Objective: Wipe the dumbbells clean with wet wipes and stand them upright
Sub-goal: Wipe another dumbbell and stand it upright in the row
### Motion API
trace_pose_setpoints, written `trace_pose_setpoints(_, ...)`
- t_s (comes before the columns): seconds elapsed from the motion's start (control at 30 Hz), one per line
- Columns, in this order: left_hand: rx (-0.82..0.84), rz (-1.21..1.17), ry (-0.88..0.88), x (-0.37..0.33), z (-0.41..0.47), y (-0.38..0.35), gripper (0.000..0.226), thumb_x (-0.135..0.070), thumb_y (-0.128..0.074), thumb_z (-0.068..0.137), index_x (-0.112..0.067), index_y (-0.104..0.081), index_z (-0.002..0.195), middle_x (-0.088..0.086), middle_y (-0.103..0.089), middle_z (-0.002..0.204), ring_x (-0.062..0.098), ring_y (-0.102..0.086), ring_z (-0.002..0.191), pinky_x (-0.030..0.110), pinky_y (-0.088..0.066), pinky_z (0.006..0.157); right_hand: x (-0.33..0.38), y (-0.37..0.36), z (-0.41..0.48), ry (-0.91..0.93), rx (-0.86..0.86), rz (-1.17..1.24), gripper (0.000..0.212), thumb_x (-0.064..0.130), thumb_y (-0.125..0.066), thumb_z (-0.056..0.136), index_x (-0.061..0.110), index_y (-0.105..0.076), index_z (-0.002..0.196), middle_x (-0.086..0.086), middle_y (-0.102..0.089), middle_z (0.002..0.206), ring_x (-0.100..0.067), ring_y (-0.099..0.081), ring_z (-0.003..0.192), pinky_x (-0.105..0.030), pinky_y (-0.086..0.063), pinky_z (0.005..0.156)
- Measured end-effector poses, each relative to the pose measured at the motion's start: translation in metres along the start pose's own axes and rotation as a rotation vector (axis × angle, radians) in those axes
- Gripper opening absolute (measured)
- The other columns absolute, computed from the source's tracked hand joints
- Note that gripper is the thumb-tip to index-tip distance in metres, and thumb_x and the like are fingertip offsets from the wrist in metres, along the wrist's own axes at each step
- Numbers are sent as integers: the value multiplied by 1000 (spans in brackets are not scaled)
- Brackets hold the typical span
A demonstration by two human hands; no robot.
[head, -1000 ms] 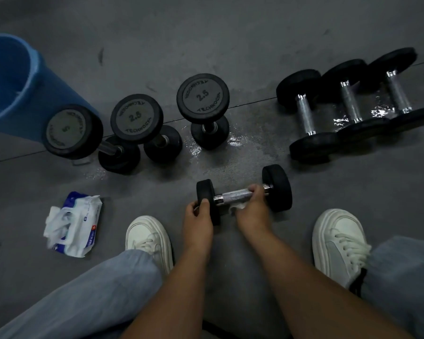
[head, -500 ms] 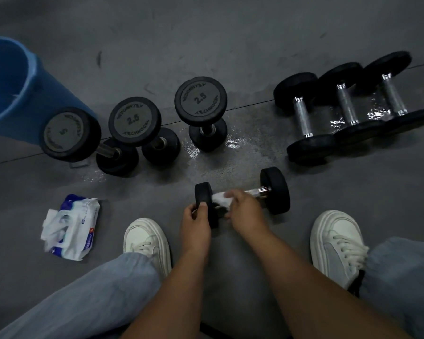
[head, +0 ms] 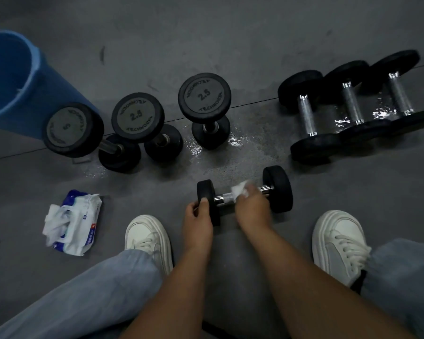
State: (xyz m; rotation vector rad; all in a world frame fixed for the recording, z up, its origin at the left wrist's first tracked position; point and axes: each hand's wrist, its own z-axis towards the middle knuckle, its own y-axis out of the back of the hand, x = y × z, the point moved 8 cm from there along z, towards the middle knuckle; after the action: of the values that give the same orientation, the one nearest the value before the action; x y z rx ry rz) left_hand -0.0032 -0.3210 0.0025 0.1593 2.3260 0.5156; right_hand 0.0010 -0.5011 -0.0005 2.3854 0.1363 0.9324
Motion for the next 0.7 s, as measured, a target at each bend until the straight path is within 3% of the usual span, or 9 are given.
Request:
trace_pose_setpoints(0.1, -6, 65, 13, -1, 2, 1, 40, -48, -46, 99, -16, -60, 118, 6, -67, 111, 23, -61, 101, 33, -45, 86, 2, -32, -13, 44, 285, -34, 37, 17, -48, 95, 15, -55, 131, -16, -61, 124, -30, -59, 113, -28, -48, 89)
trace_pose_setpoints(0.17, -18, 93, 12, 0, 3, 1, 42, -50, -45, 99, -15, -61, 117, 7, -67, 111, 23, -61, 100, 33, -45, 85, 0, -21, -11, 119, 135, 59, 34, 14, -50, 93, 15, -62, 125, -13, -66, 118, -30, -61, 110, -30, -48, 91)
trace_pose_setpoints(0.23, -25, 110, 7, 0, 3, 1, 41, -48, -45, 99, -15, -61, 118, 6, -66, 110, 22, -60, 98, 30, -40, 81, -15, -1, -7, 59, -50, 68, 40, 15, -48, 94, 18, -53, 134, -17, -65, 117, -33, -61, 108, -31, -47, 86)
trace_pose_setpoints(0.33, -21, 114, 9, 0, 2, 1, 37, -46, -46, 100, -16, -60, 117, 6, -66, 110, 23, -60, 99, 30, -40, 81, -14, -26, -21, 145, 142, -131, 54, 14, -45, 97, 16, -30, 148, -17, -57, 126, -34, -56, 114, -27, -46, 88)
trace_pose_setpoints(0.37, -18, 117, 9, 0, 2, 1, 37, -46, -46, 99, -17, -60, 117, 7, -67, 110, 24, -61, 100, 32, -42, 83, -13, -37, -26, 247, 205, -185, 55, 14, -46, 96, 16, -30, 149, -16, -56, 126, -31, -56, 115, -27, -44, 94)
trace_pose_setpoints(0.43, -16, 130, 16, 1, 3, 2, 35, -46, -46, 99, -18, -59, 116, 7, -67, 110, 24, -61, 100, 34, -44, 87, -8, -35, -20, 161, 246, 10, 51, 14, -52, 93, 19, -43, 142, -11, -62, 110, -24, -61, 101, -23, -43, 84)
trace_pose_setpoints(0.53, -17, 122, 15, 0, 3, 2, 35, -45, -47, 100, -17, -59, 118, 3, -65, 108, 20, -58, 97, 30, -40, 83, -16, -8, -3, 97, -34, 73, 42, 19, -53, 93, 20, -46, 134, -9, -65, 110, -28, -63, 100, -24, -40, 74)
trace_pose_setpoints(0.63, -23, 127, 10, -4, 1, 2, 35, -44, -47, 100, -16, -59, 117, 5, -66, 108, 21, -59, 97, 30, -41, 82, -13, -41, -16, 84, 272, 38, 52, 26, -56, 93, 26, -35, 141, -1, -60, 108, -24, -64, 98, -29, -47, 82)
trace_pose_setpoints(0.7, -23, 127, 15, -4, 1, 3, 38, -47, -46, 100, -15, -61, 113, 6, -67, 107, 24, -61, 99, 31, -43, 84, -5, -44, -22, 111, 298, 169, 39, 20, -56, 93, 23, -52, 132, 1, -63, 94, -17, -63, 81, -36, -54, 80)
